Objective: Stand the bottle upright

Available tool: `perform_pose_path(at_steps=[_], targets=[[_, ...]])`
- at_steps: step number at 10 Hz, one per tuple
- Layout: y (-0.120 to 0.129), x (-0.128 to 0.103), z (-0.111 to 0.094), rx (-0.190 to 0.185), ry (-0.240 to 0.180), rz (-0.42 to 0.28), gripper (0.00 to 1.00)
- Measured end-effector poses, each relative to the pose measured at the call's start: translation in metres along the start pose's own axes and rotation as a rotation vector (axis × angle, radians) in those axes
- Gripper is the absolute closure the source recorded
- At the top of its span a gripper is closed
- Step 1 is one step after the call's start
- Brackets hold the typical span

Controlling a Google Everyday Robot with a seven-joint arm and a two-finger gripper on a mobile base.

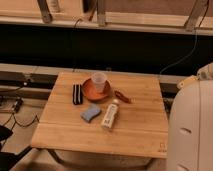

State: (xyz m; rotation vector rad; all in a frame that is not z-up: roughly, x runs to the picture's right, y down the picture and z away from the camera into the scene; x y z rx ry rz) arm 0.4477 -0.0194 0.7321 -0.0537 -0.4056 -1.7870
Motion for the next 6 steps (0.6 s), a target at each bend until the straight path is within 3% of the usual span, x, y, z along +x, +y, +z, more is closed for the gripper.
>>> perform_pose_path(at_steps=[3,6], targets=[[0.000,0.000,0.000,-0.002,-0.002,-0.003,0.20],[-0.037,0.003,0.014,0.011,-0.053,-0.141,0.20]])
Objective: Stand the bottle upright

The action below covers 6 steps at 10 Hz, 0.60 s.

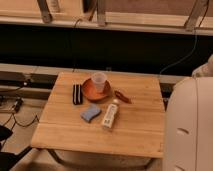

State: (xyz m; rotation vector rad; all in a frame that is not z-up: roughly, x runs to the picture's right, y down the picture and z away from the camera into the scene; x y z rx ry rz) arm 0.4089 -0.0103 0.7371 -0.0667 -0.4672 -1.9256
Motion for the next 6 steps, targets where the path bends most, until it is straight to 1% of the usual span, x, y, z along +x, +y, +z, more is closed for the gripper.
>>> perform_pose_path(at_steps=[1,2,3,4,5,6], targets=[[-0.025,0.001,0.010,0.016,-0.033,-0.081,0.20],[-0.062,-0.003,0.025,0.045,-0.082,-0.193,0.20],[-0.088,-0.006,0.033,0.067,-0.111,-0.262,0.20],[-0.131,-0.012,0.046,0.108,-0.158,-0.383,0.20],[-0.156,-0.014,0.053,0.133,-0.178,-0.447,0.20],[-0.188,-0.015,0.060,0.166,-0.199,-0.520,0.20]])
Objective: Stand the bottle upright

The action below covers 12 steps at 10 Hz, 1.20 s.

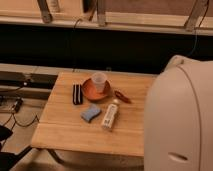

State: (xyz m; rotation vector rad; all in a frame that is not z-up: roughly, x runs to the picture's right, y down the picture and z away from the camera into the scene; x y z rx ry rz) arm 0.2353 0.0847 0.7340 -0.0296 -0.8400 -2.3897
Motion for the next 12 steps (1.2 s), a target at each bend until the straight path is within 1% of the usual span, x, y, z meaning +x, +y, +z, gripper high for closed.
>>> perform_pose_path(at_steps=[1,3,5,9,10,11,12], targets=[[-0.023,0.017,0.009,0.025,-0.013,-0.069,0.20],[-0.060,0.058,0.022,0.057,-0.019,-0.206,0.20],[-0.074,0.084,0.027,0.064,-0.014,-0.263,0.20],[-0.073,0.081,0.028,0.065,-0.017,-0.253,0.20],[-0.072,0.075,0.029,0.069,-0.015,-0.222,0.20],[-0.069,0.066,0.031,0.078,-0.007,-0.163,0.20],[-0.066,0.059,0.033,0.091,0.014,-0.081,0.20]])
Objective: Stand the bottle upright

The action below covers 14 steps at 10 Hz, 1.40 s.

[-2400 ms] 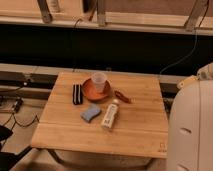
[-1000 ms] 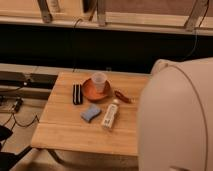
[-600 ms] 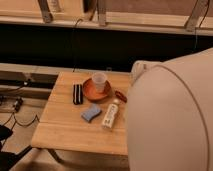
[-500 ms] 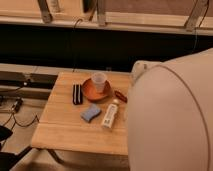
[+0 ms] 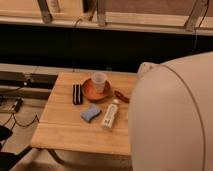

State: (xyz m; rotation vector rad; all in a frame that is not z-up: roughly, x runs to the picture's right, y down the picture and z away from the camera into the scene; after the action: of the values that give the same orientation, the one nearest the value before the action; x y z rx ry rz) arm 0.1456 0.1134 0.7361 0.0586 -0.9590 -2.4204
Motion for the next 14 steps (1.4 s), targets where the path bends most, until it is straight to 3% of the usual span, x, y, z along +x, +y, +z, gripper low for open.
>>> perform_pose_path(at_steps=[1,2,4,6,10,13,14], targets=[[0.010,0.000,0.003,0.002,0.058,0.131,0.20],[0.017,0.007,0.004,-0.001,0.099,0.202,0.20],[0.037,0.037,0.001,-0.027,0.233,0.410,0.20],[0.052,0.060,-0.004,-0.056,0.319,0.539,0.20],[0.052,0.061,-0.004,-0.063,0.321,0.541,0.20],[0.021,0.082,0.023,-0.072,0.252,0.431,0.20],[0.013,0.089,0.033,-0.069,0.237,0.425,0.20]])
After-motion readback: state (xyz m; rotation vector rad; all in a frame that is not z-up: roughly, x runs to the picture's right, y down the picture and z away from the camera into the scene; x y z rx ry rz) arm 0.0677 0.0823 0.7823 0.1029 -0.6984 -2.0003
